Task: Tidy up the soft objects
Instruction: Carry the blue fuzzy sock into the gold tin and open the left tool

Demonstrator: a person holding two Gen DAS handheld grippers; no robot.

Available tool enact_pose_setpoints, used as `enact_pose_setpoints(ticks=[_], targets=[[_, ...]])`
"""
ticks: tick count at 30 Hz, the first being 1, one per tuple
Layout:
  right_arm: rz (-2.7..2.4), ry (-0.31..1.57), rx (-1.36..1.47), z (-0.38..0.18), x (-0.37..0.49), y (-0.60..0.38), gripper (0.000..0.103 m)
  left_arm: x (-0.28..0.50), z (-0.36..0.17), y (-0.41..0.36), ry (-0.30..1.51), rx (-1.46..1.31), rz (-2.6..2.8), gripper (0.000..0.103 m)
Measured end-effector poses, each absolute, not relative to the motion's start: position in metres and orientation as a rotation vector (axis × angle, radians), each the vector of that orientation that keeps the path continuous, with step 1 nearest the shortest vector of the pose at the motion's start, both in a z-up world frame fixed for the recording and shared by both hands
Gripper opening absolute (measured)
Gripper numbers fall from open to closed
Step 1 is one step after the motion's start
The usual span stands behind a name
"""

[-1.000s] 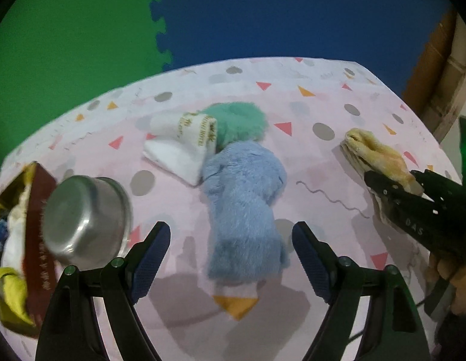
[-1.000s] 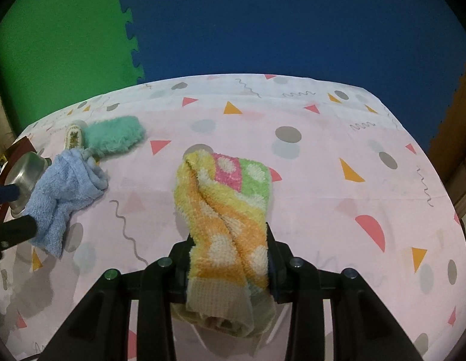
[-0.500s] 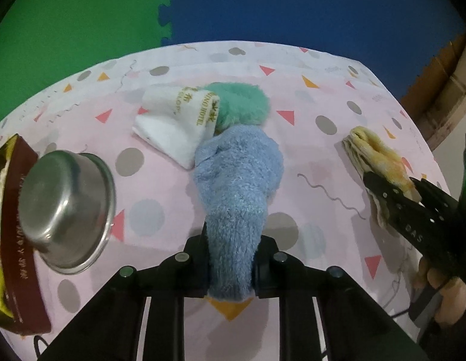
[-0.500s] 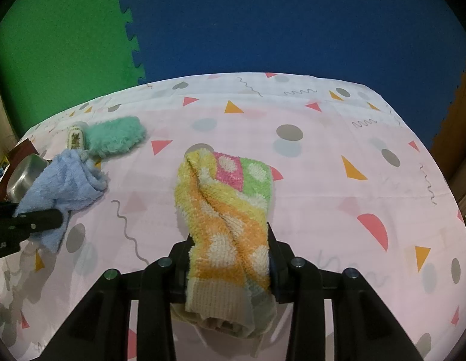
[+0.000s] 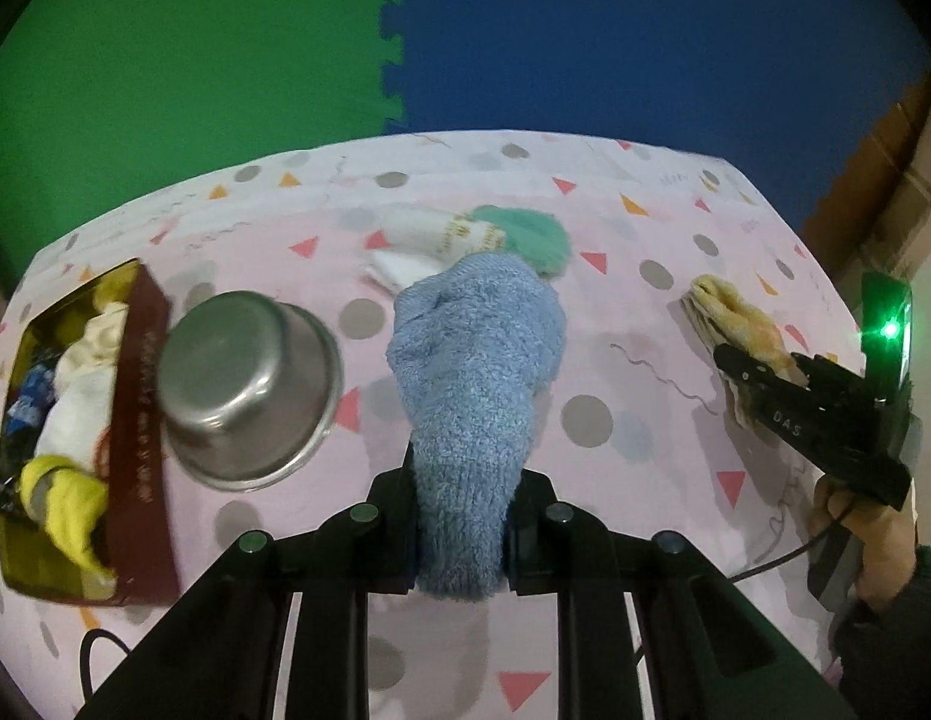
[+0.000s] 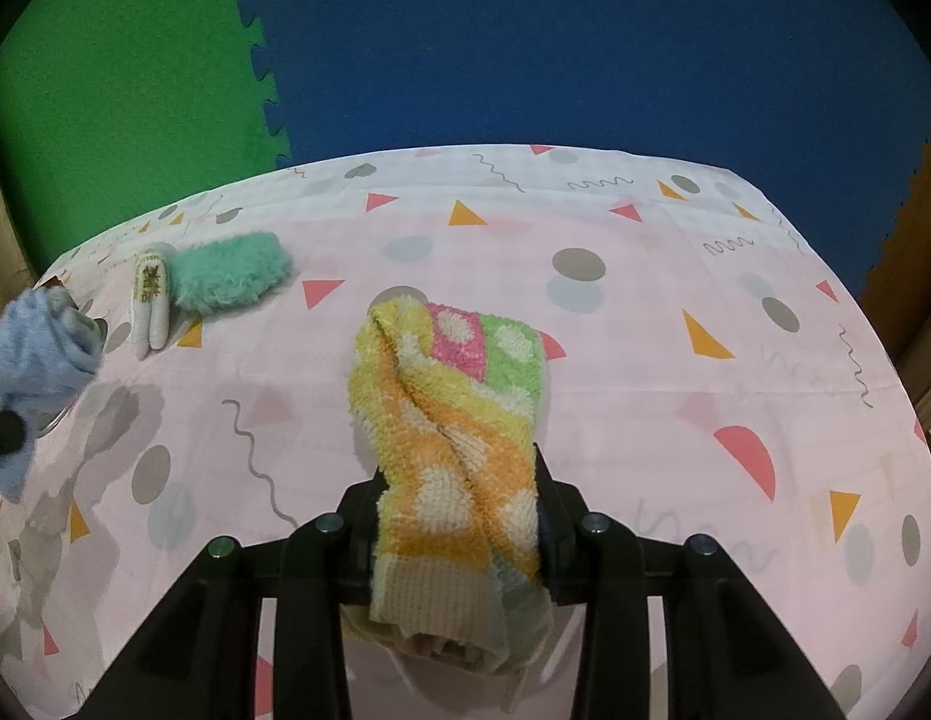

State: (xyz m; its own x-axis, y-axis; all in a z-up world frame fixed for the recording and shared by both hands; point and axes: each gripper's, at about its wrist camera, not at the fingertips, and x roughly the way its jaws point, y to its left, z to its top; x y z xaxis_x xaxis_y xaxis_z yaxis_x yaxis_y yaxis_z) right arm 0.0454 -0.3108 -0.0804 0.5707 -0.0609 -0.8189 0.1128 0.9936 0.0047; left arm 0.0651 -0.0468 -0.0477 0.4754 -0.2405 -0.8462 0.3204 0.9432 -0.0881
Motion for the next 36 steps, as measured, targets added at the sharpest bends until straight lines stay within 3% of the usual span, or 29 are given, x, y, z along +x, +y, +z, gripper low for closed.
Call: enact_pose_setpoints(ticks=[25, 36], targets=[[-0.1, 0.957, 0.067, -0.081, 0.045, -0.311, 0.039, 0.064, 0.017, 0.065, 0.933, 0.016, -0.116, 0.018], [-0.103, 0.957, 0.064, -0.081, 0.046, -0.311, 0.039, 0.093, 0.02, 0.138, 0.95, 0.016, 0.031, 0.018]])
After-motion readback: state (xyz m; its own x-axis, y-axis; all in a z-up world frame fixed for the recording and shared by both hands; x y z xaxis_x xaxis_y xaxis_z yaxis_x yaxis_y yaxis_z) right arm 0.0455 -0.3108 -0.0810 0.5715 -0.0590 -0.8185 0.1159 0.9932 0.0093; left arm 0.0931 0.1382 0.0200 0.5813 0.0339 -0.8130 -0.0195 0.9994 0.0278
